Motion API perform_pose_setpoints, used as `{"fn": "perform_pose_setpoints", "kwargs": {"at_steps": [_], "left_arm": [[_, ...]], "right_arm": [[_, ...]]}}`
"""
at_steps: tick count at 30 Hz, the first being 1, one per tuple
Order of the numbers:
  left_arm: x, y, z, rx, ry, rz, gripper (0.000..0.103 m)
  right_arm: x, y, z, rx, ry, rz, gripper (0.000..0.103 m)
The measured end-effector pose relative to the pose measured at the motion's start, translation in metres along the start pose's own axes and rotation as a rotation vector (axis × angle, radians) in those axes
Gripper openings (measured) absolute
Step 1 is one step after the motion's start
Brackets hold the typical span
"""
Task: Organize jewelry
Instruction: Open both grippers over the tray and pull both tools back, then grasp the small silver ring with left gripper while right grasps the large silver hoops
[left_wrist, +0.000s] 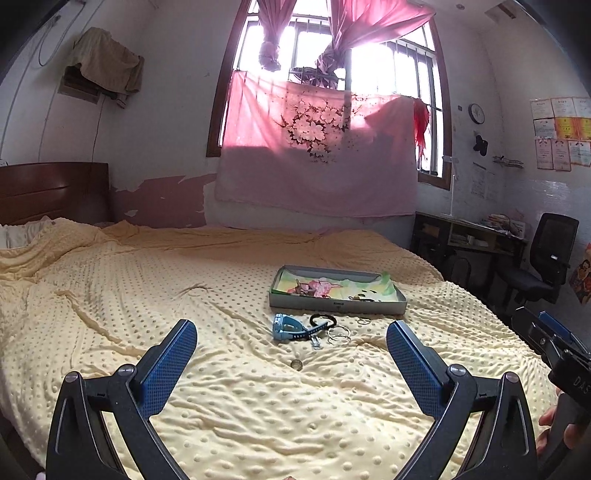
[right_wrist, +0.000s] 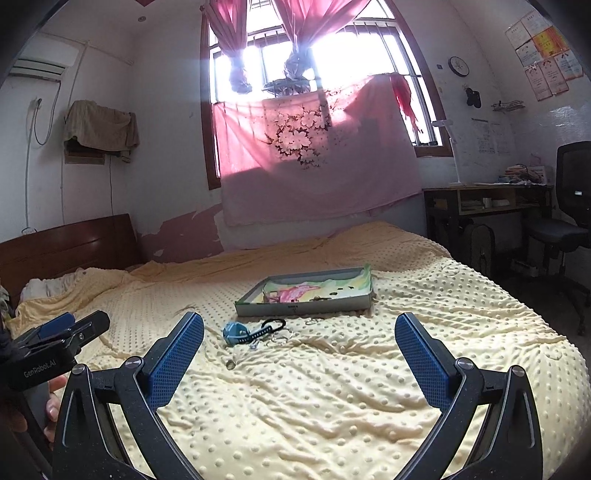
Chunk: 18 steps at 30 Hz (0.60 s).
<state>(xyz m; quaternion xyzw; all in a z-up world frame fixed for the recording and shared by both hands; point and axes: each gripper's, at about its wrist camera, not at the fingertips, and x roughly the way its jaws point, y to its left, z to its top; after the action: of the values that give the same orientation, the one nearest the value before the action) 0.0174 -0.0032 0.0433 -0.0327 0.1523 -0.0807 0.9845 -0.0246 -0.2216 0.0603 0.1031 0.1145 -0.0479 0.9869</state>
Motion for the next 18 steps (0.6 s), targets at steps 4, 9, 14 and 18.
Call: {"fn": "perform_pose_setpoints", "kwargs": {"at_steps": [4, 9, 14, 18], "left_arm": [[0.021, 0.008, 0.008, -0.026, 0.020, -0.006, 0.103], [0.053, 0.017, 0.010, -0.044, 0.036, 0.014, 0.103], [0.085, 0.021, 0.013, -0.064, 0.040, 0.025, 0.103], [0.112, 0.022, 0.012, -0.078, 0.053, 0.031, 0.103]], "right_arm": [[0.027, 0.000, 0.006, -0.015, -0.006, 0.036, 0.102], [0.068, 0.001, 0.011, -0.030, 0.001, 0.074, 0.102], [0.108, 0.003, 0.013, -0.044, 0.013, 0.098, 0.102], [0.138, 0.002, 0.010, -0.044, 0.026, 0.118, 0.102]]}}
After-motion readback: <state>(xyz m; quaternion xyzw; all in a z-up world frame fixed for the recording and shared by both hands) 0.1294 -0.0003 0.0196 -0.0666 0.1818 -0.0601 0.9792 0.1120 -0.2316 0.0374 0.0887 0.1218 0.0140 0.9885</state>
